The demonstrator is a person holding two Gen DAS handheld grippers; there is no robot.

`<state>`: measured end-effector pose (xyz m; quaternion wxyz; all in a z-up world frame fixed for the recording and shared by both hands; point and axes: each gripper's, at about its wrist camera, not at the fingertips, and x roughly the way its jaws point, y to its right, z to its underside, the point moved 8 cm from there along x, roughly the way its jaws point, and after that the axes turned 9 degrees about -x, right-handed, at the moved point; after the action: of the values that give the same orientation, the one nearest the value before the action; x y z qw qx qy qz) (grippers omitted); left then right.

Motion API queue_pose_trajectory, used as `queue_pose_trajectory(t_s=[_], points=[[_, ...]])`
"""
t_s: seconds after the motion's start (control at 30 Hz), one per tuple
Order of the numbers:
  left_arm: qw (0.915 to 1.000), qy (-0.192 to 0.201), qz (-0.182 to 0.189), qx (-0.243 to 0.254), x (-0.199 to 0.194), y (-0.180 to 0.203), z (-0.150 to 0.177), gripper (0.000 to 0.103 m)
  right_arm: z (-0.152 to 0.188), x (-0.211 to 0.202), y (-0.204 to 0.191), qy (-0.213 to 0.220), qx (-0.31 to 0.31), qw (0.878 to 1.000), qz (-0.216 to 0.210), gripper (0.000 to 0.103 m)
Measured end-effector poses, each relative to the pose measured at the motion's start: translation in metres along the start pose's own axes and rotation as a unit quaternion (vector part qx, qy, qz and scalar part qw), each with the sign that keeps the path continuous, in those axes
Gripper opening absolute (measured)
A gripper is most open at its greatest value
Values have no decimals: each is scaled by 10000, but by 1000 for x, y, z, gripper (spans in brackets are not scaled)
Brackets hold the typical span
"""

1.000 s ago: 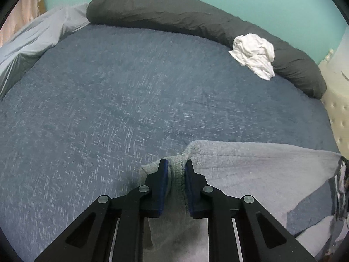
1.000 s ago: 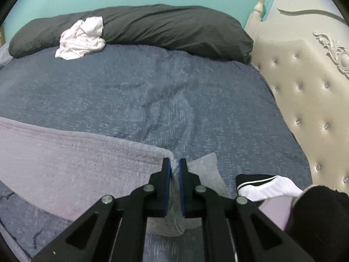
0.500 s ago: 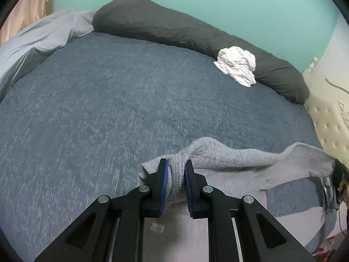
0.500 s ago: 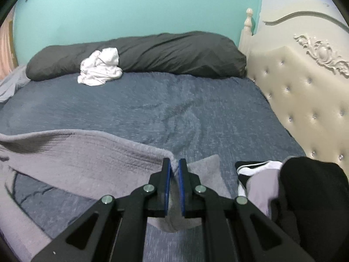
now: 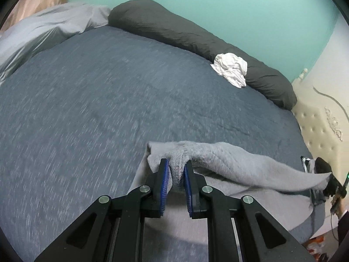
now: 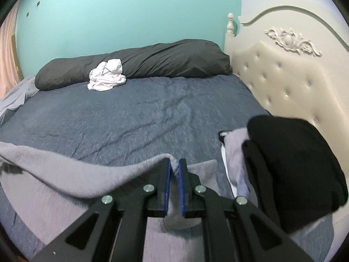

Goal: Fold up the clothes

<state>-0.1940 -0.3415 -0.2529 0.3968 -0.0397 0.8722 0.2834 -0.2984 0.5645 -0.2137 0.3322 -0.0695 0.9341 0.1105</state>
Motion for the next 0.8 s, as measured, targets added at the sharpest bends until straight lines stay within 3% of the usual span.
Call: queue_pose_trajectory(t_s=[0.33,0.8], points=[[9993,-195,-71,-296,-12,-38,45,14,76,-23,-7,-308,265,9992,-29,7],[9965,-514,-335,-562,7,-61,70,14,164,-19,-11,-849,700,9938,-141,7]])
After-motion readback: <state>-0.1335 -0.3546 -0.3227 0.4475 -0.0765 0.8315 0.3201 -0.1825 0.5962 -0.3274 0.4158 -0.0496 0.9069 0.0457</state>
